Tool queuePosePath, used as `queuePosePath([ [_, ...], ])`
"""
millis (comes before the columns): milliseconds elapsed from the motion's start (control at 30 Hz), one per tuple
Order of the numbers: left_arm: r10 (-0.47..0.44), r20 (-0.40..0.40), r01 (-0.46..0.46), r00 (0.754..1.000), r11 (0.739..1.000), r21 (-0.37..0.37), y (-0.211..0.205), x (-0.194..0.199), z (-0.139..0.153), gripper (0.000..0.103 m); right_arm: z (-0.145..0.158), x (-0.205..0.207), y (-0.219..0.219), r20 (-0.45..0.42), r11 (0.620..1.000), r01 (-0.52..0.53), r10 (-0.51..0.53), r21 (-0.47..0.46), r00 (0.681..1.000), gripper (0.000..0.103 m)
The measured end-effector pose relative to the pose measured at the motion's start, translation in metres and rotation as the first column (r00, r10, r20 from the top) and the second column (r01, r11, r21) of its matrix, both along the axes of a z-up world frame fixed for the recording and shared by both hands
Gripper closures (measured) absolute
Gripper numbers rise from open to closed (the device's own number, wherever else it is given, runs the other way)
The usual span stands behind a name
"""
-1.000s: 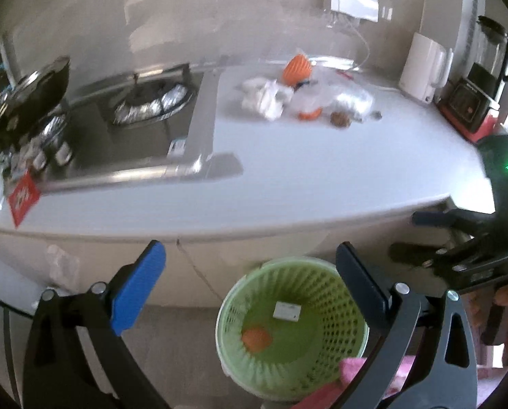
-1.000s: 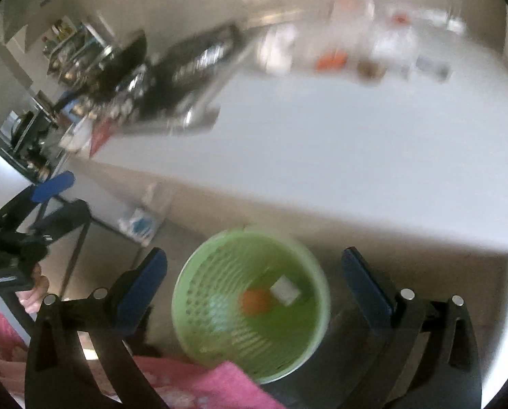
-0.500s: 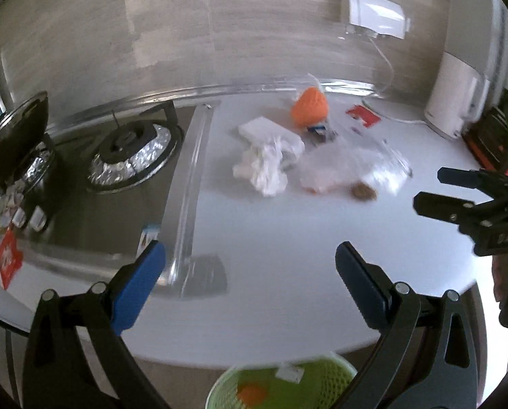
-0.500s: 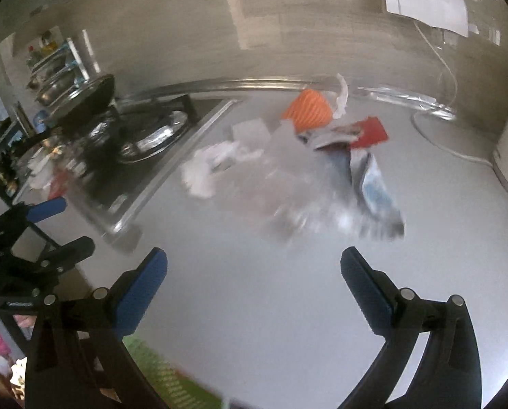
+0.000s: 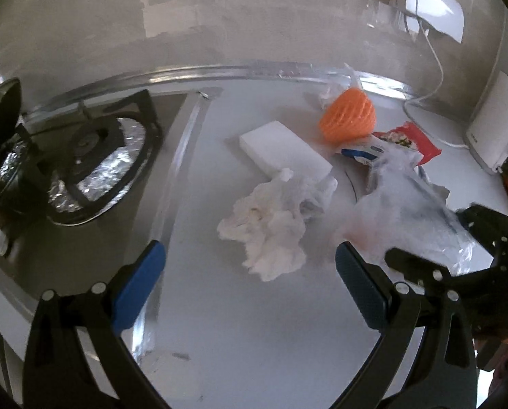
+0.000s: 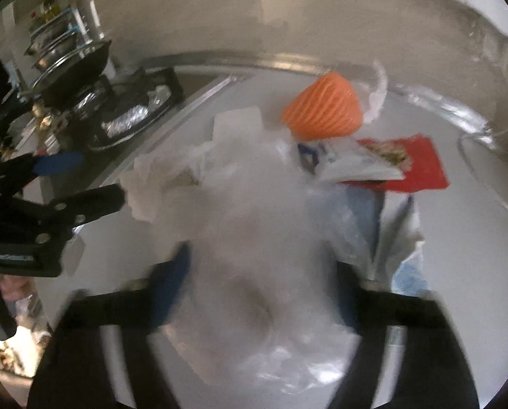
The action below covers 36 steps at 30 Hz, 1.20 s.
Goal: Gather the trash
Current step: 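Grasp the crumpled tissue with the left tool while the right grasps the plastic bag, then lower tissue and plastic bag into the green basket and open both tools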
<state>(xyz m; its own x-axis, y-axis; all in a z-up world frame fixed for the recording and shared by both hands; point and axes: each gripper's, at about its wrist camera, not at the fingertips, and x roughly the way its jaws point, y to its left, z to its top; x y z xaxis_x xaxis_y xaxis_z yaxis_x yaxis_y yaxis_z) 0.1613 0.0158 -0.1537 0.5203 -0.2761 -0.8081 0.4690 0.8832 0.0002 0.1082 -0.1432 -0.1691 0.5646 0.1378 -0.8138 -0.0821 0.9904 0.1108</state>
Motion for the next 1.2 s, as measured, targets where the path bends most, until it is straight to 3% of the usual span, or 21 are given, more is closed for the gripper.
queuePosePath([
  [100, -0.022, -0.015, 0.023, 1.0, 0.999, 0.028, -0.015, 0.007, -0.011, 0.008, -0.004, 0.0, -0.011, -0.037, 0.997, 0.0, 0.003, 0.076, 0.999, 0.08],
  [133, -0.025, -0.017, 0.026, 1.0, 0.999, 0.033, -0.017, 0.01, -0.013, 0.008, -0.003, -0.002, -0.016, -0.039, 0.995, 0.008, -0.004, 0.101, 0.999, 0.084],
  [267, -0.033, -0.033, 0.034, 0.999, 0.998, 0.048, -0.028, 0.025, -0.024, 0.009, 0.018, -0.017, -0.03, 0.022, 0.988, 0.036, -0.039, 0.152, 0.999, 0.087],
  [300, -0.03, -0.041, 0.032, 0.999, 0.999, 0.042, -0.03, 0.029, -0.026, 0.019, 0.026, -0.02, -0.034, 0.042, 0.986, 0.042, -0.049, 0.162, 0.998, 0.087],
  [400, -0.016, -0.118, 0.02, 0.993, 0.999, 0.037, -0.029, 0.043, -0.037, 0.071, 0.044, -0.028, -0.044, 0.086, 0.982, 0.057, -0.073, 0.18, 0.994, 0.087],
  [533, -0.007, -0.116, 0.007, 0.993, 1.0, 0.001, -0.021, 0.041, -0.035, 0.085, 0.065, -0.037, -0.052, 0.135, 0.974, 0.074, -0.105, 0.216, 0.985, 0.087],
  [733, -0.041, -0.057, 0.038, 0.998, 0.998, -0.045, -0.004, 0.005, -0.005, 0.086, 0.087, -0.053, -0.046, 0.189, 0.968, 0.084, -0.13, 0.237, 0.973, 0.087],
  [1033, -0.036, 0.006, 0.036, 0.999, 0.992, -0.118, 0.054, -0.075, 0.048, 0.086, 0.104, -0.098, 0.004, 0.218, 0.974, 0.047, -0.096, 0.22, 0.971, 0.086],
  [1200, -0.052, 0.026, 0.054, 0.998, 0.996, -0.076, 0.087, -0.129, 0.057, 0.086, 0.101, -0.143, 0.046, 0.197, 0.974, 0.029, -0.075, 0.224, 0.977, 0.085],
])
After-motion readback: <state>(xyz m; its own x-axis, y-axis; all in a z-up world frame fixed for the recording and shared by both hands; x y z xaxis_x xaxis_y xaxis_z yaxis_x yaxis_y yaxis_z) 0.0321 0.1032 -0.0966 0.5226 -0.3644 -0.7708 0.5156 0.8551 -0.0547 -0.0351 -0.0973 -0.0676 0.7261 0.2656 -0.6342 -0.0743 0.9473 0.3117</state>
